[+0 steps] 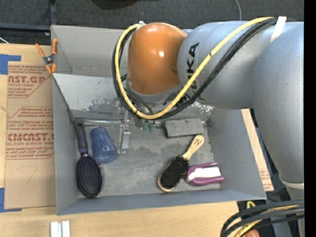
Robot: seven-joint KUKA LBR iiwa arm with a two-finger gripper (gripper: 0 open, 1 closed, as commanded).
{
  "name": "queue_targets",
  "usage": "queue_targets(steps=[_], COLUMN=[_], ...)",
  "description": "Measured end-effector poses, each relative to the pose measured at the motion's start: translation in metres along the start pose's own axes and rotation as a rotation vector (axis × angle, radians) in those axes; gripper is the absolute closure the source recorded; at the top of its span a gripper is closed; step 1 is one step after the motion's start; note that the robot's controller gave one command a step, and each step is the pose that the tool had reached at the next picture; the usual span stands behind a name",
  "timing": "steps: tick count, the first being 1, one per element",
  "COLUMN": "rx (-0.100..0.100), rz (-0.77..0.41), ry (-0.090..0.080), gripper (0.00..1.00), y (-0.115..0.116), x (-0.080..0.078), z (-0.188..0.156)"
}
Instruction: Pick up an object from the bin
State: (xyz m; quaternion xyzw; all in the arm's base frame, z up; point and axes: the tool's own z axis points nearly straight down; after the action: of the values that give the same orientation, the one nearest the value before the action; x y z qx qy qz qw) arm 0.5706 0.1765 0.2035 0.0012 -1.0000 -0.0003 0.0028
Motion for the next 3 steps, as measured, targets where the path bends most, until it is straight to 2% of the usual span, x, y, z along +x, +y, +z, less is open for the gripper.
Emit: queue_targets(steps=[1, 2, 3], rx=[-0.001, -0.003, 0.006], rz=[0.002, 0.281, -0.467], ry=[-0.008, -0.007, -0.018], gripper=[0.0, 0.0, 0.0], y=[-0.001, 0.009, 0.007], x=[-0.002, 0.032, 0.001], z=[-0.004, 0.13, 0.093])
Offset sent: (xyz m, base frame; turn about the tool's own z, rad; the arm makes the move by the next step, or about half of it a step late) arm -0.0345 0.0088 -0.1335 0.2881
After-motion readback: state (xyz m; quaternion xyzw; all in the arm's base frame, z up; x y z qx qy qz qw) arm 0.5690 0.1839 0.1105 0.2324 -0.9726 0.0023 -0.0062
